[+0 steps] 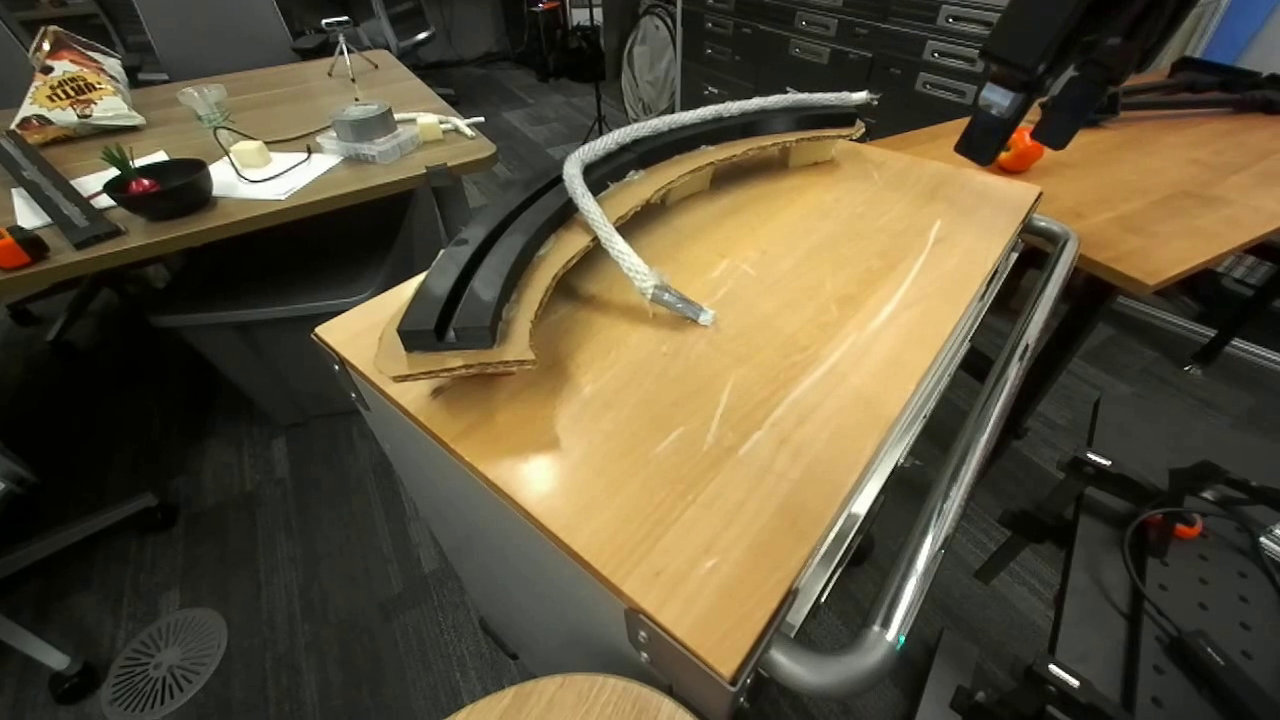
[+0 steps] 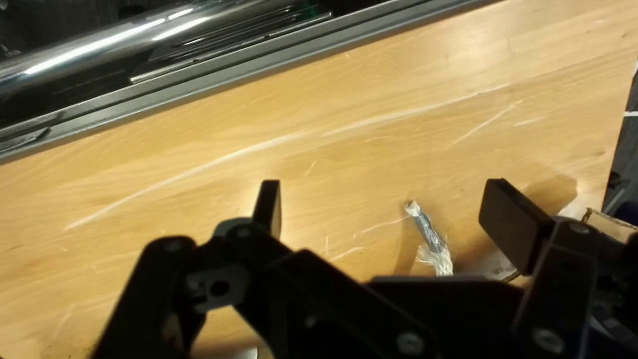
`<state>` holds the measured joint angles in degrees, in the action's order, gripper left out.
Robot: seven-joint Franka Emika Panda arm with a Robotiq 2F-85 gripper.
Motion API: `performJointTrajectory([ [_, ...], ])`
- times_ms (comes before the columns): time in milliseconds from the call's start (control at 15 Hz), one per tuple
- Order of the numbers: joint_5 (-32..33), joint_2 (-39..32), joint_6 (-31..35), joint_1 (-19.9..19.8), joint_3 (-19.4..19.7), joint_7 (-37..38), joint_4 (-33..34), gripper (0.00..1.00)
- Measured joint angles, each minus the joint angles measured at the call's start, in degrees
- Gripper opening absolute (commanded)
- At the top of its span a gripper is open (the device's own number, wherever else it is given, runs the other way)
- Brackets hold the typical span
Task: Remove the rope from the platform
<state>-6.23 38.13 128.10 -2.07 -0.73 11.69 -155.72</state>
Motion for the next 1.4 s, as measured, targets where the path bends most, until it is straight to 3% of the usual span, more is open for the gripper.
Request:
performJointTrajectory([
  [400, -0.35, -1.09, -0.6, 1.0, -0.08, -0.39, -0.7, 1.0],
  [667, -4.54, -5.64, 0.14, 7.13, -1.23, -2.61, -1.12, 1.0],
  [867, -5.49, -11.91, 6.67, 10.48, -4.96, -2.18, -0.45, 1.0],
  [1133, -5.45, -24.29, 21.05, 11.35, -10.16, 2.33, 5.29, 1.0],
  [1400, -5.36, -32.67, 21.67, 11.1, -10.5, 3.74, 14.07, 1.0],
])
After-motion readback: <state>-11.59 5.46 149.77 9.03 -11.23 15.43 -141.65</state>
